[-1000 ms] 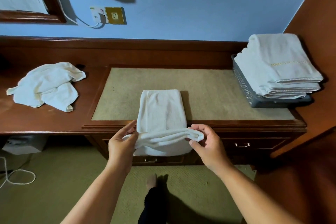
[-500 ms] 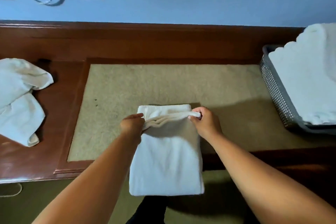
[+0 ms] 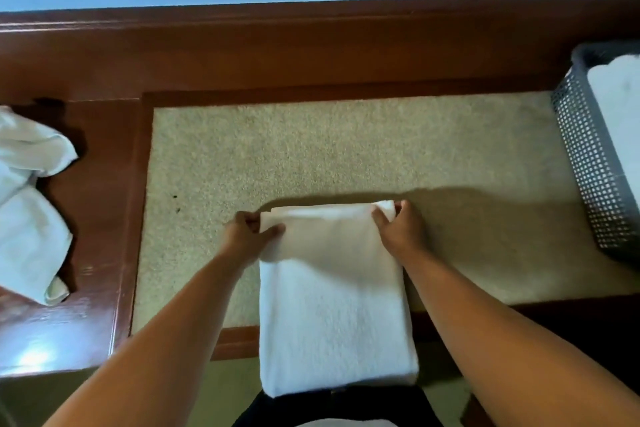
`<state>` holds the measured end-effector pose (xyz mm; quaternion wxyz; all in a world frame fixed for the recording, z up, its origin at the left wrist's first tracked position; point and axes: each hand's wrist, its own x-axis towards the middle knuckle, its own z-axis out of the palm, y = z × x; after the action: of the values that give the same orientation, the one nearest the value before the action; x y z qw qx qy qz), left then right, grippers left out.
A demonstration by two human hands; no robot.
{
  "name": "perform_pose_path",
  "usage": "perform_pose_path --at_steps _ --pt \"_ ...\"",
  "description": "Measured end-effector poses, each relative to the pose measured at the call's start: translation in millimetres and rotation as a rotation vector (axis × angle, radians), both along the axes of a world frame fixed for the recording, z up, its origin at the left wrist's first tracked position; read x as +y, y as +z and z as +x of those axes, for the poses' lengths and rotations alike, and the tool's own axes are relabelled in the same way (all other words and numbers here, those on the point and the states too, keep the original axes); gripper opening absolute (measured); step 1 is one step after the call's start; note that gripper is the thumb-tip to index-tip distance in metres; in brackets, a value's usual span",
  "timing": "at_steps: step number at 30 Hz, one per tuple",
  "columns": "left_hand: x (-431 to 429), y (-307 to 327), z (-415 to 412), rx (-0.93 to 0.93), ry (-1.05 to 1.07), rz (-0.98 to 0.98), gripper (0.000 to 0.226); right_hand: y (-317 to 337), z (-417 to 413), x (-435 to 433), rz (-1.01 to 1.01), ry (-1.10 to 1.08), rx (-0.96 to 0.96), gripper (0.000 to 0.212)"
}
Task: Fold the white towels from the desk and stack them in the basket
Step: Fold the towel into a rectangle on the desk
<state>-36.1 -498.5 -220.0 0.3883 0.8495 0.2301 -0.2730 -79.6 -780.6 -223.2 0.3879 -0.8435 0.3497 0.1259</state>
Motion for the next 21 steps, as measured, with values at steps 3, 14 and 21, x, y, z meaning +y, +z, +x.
perform_pose_path --at_steps 3,14,21 --pt "-18.2 6.7 -2.8 0.073 -0.039 -0.21 0.047 -2.5 -7.2 5.7 0.12 -0.048 0.104 0.073" --pt "-13.4 197.3 30.3 -0.554 -0.118 -0.69 0.034 190.9 46.9 -47.6 0.35 0.271 -0.636 0.029" --pt "-3.0 162.8 -20.8 -0.928 -0.542 -0.181 0.026 151.7 -22.4 -57.1 -0.306 0.741 -0.822 0.042"
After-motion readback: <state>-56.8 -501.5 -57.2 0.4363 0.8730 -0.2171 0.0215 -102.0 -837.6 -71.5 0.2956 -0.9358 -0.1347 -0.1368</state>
